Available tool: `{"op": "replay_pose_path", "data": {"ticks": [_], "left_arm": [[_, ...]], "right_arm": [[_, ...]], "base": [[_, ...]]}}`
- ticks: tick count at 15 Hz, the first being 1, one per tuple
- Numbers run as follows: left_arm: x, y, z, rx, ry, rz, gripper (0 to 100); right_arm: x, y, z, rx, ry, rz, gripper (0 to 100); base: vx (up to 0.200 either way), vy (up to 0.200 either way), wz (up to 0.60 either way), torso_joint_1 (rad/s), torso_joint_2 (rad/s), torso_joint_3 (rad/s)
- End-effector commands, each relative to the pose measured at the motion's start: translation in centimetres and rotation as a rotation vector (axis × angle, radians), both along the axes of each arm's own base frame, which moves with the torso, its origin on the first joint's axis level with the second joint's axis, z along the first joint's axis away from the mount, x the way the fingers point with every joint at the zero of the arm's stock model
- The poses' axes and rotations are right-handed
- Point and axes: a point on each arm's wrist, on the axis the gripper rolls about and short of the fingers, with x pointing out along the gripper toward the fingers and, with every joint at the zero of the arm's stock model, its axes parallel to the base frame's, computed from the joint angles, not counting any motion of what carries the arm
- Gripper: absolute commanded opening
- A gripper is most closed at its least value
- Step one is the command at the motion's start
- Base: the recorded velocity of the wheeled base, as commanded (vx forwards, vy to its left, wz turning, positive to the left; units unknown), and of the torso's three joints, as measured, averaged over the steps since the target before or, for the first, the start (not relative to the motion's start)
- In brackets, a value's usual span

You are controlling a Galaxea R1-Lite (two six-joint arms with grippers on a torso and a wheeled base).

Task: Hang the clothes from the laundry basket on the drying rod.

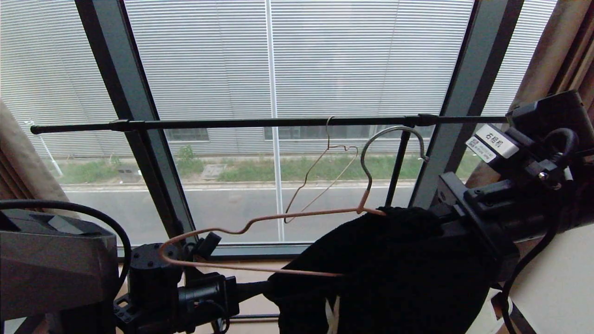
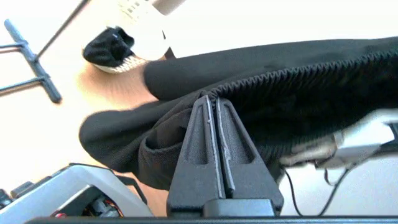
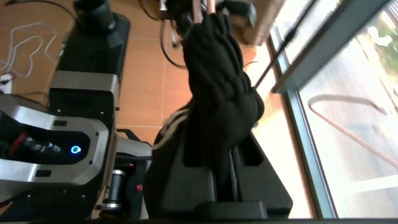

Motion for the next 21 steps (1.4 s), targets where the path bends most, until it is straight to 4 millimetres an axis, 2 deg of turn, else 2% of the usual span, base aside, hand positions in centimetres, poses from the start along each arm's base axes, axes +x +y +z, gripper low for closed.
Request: {"op": "replay_pose_path", "data": {"ticks": [1, 6, 11, 21], "left_arm": [[0.1, 1.0, 0.5, -0.005, -0.012, 0.036, 0], [0.3, 2.5, 1.2, -0.006, -0.044, 0.092, 0], [0.0, 4.3, 2.3, 0.016, -0.118, 0.141, 0], [-0.1, 4.6, 3.2, 0.02, -0.18, 0.147, 0]], "right_arm": [[0.3, -1.0, -0.3, -0.002, 0.01, -0.039, 0], [0.6, -1.6, -0.8, -0.022, 0.016, -0.078, 0], [1.0, -2.0, -3.1, -0.11, -0.024, -0.198, 0], [0.5, -3.0, -5.4, -0.303, -0.058, -0.327, 0]], "base": [[0.0, 0.0, 0.0, 0.0, 0.0, 0.0], [0.0, 0.0, 0.0, 0.0, 0.0, 0.0], [0.0, 0.0, 0.0, 0.0, 0.0, 0.0], [0.0, 0.0, 0.0, 0.0, 0.0, 0.0]]}}
